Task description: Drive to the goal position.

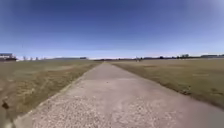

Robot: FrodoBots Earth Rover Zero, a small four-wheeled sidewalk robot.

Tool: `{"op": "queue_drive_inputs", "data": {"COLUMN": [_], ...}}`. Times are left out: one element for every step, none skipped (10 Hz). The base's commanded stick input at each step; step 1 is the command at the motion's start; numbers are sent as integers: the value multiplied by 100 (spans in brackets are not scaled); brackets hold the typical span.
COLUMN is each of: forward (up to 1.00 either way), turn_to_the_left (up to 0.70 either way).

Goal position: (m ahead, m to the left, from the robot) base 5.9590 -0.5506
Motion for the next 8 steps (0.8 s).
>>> {"op": "queue_drive_inputs", "data": {"forward": [100, 100, 100, 100, 100, 100, 100, 100], "turn_to_the_left": [0, 0, 0, 0, 0, 0, 0, 0]}}
